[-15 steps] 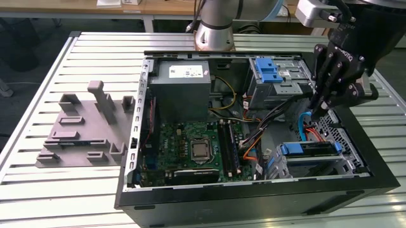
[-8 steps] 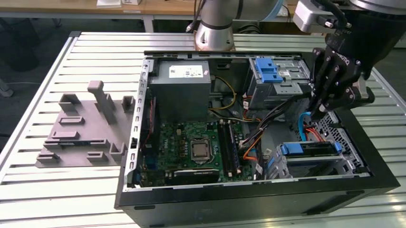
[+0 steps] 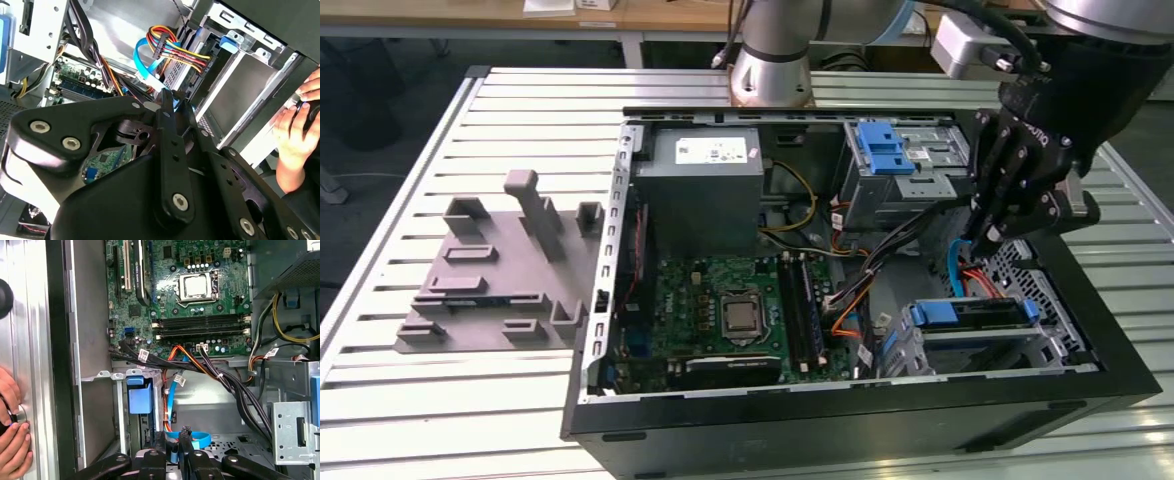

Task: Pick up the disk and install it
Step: 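Insert the second disk wire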

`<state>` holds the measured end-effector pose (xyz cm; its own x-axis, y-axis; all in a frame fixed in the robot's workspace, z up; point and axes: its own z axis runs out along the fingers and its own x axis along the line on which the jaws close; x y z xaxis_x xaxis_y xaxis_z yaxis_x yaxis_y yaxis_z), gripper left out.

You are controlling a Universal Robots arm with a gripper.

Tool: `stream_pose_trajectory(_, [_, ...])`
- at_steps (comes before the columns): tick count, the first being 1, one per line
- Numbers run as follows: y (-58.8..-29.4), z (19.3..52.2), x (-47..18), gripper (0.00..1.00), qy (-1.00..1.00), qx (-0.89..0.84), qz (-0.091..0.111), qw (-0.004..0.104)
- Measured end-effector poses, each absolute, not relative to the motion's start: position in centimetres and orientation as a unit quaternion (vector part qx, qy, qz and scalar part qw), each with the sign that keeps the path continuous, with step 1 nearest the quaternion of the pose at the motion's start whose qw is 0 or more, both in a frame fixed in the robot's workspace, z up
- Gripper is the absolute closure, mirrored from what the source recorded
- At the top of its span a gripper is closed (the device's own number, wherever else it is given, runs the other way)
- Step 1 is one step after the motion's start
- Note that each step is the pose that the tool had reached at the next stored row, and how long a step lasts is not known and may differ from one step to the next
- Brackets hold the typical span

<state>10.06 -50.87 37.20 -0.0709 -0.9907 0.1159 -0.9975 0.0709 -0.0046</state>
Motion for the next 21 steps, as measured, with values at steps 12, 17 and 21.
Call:
stream_pose_trajectory(12, [-51.0, 36.3, 10.1, 0.84, -0.731, 0.681, 0.028, 0.029])
stream_pose_trajectory(17, [-51.4, 36.1, 10.1, 0.84, -0.729, 0.684, 0.024, 0.017])
stream_pose_trajectory(21, [-52.0, 35.8, 10.0, 0.84, -0.726, 0.687, 0.028, 0.013])
